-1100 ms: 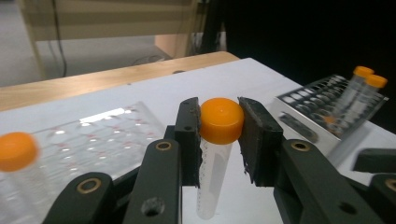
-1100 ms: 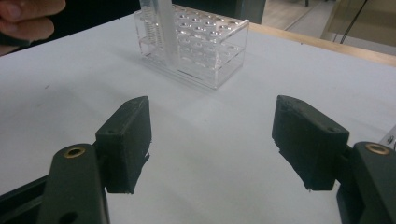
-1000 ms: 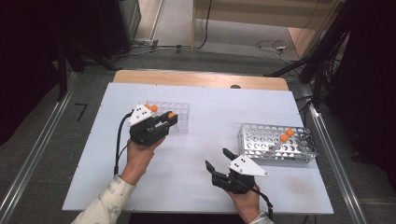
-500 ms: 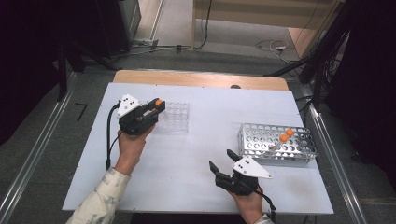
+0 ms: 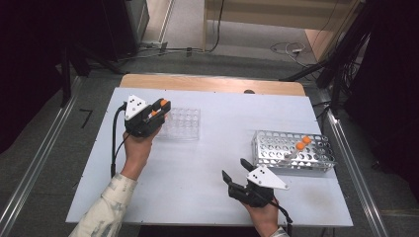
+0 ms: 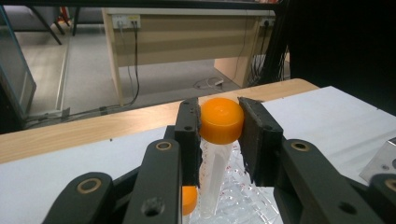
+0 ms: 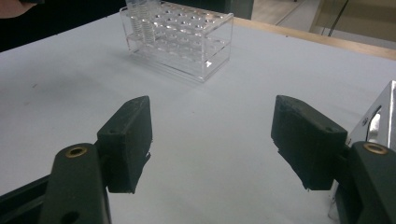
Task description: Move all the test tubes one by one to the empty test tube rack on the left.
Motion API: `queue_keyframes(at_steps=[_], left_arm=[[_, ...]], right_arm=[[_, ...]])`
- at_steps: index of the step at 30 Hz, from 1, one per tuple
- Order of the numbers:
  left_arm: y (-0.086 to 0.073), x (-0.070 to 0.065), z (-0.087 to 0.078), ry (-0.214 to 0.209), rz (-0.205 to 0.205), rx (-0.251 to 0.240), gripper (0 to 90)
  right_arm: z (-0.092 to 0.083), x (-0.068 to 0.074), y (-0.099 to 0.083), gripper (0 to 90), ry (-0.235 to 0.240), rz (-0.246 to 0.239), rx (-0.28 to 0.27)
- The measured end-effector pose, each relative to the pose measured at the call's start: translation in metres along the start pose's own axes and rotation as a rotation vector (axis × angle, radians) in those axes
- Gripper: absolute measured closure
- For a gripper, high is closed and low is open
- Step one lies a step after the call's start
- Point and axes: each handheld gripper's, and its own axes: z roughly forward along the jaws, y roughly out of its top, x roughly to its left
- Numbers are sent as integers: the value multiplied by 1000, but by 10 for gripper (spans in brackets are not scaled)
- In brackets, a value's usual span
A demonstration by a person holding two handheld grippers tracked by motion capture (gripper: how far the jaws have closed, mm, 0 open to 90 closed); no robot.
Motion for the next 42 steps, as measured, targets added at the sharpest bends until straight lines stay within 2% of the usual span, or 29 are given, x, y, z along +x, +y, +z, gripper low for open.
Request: queue_keyframes(at_steps=[6,18,27,35,39,42], left_arm=[[-4,-1,8,10,16,29,703],[-19,-9,25,31,70,146,702],[-20,-9,24,35,66,144,698],[-21,-8,23,31,34,127,696],[-22,-10,23,34,41,132,689],[-22,-11,23,30,50,132,637]], right_arm=[[0,0,0,281,4,1,0],[0,0,0,283,5,0,1],[0,1,0,283,7,1,4],[0,0,0,285,8,-1,-3],[-1,0,0,285,7,0,-3],[-1,0,0,285,8,2,-3]])
